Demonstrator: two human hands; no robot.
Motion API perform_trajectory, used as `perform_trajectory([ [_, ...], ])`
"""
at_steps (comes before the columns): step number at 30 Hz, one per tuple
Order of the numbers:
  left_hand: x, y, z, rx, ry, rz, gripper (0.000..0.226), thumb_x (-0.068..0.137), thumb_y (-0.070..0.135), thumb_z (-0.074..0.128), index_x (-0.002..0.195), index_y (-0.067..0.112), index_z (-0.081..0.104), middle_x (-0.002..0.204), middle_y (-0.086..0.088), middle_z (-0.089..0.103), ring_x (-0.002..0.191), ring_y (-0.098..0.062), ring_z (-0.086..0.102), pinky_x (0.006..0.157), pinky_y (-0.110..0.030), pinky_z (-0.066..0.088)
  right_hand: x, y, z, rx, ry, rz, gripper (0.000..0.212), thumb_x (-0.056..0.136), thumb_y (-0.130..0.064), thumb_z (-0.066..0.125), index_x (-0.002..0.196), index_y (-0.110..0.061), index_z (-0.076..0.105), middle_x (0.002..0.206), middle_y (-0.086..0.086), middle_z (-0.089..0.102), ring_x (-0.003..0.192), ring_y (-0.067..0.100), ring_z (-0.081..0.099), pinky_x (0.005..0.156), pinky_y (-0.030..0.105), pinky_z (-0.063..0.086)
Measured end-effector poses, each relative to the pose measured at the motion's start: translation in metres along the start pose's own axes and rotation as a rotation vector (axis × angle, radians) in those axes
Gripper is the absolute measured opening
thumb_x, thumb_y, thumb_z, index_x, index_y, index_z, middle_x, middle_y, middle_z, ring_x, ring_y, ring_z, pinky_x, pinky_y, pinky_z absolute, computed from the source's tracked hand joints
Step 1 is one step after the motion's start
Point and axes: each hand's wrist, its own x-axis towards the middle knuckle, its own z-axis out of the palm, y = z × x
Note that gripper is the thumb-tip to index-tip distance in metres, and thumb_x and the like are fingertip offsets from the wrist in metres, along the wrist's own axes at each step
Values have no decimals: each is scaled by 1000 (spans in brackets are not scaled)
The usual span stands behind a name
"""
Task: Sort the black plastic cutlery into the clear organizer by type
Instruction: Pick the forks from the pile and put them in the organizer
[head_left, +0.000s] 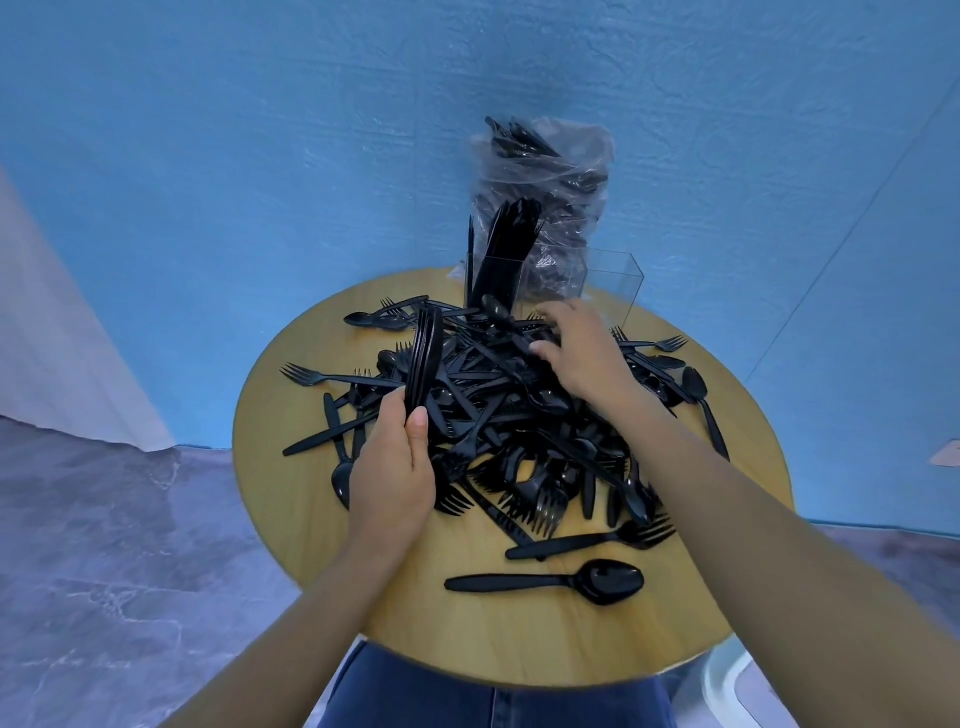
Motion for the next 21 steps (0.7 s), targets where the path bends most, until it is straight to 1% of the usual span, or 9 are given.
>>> perform_trajectory([
  [2,0,0,0,2,-2,-3,40,97,38,24,117,11,48,69,3,47,61,-12,47,53,-26,29,-17,0,-6,30,-15,-41,40,91,-24,61,129,-13,54,127,7,52,115,21,51,96,29,38],
  [4,0,0,1,-5,-3,6,41,96,40,23,114,13,48,69,2,48,60,-14,47,52,-27,30,-42,-1,-13,36,-99,-98,39,90,-30,62,125,-16,57,124,3,53,115,17,50,94,25,35],
  [6,0,0,1,-11,-1,20,43,95,43,21,112,14,48,68,4,47,59,-14,47,51,-27,30,-66,-3,-18,42,-265,-122,49,86,-39,65,130,-21,52,128,0,48,121,16,41,99,27,32],
  [8,0,0,1,-9,2,25,43,94,43,21,111,14,48,68,4,47,59,-14,47,52,-28,31,-82,-3,-15,-18,-387,-110,63,82,-45,66,138,-25,43,134,-1,40,127,18,31,106,33,30],
  [10,0,0,1,-10,6,21,44,95,42,22,113,12,48,68,5,47,59,-13,47,52,-28,30,-86,-3,-6,-111,-375,-109,67,83,-46,65,141,-27,38,137,-1,35,128,20,26,108,35,28],
  [14,0,0,0,-26,15,9,43,97,39,24,117,10,48,71,6,49,63,-11,49,55,-28,33,-75,-11,6,-234,-276,-153,69,87,-46,60,146,-28,28,142,0,30,129,23,25,107,38,26],
  [16,1,1,0,-21,17,0,42,97,38,24,119,11,48,72,5,50,64,-11,50,55,-27,33,-65,-18,10,-307,-294,-212,71,89,-44,58,148,-31,21,148,-1,23,133,25,21,108,41,23],
  [18,0,1,0,-15,8,-9,34,100,33,27,116,12,48,71,5,49,61,-11,49,53,-27,32,-53,-25,13,-352,-350,-263,70,91,-40,54,149,-33,16,152,-2,20,134,27,20,108,43,21],
  [21,0,2,-1,-8,4,-5,30,100,32,27,112,13,48,70,6,48,61,-9,48,52,-26,32,-39,-29,16,-400,-373,-300,63,93,-36,52,148,-33,22,149,-1,26,131,27,25,106,42,22],
])
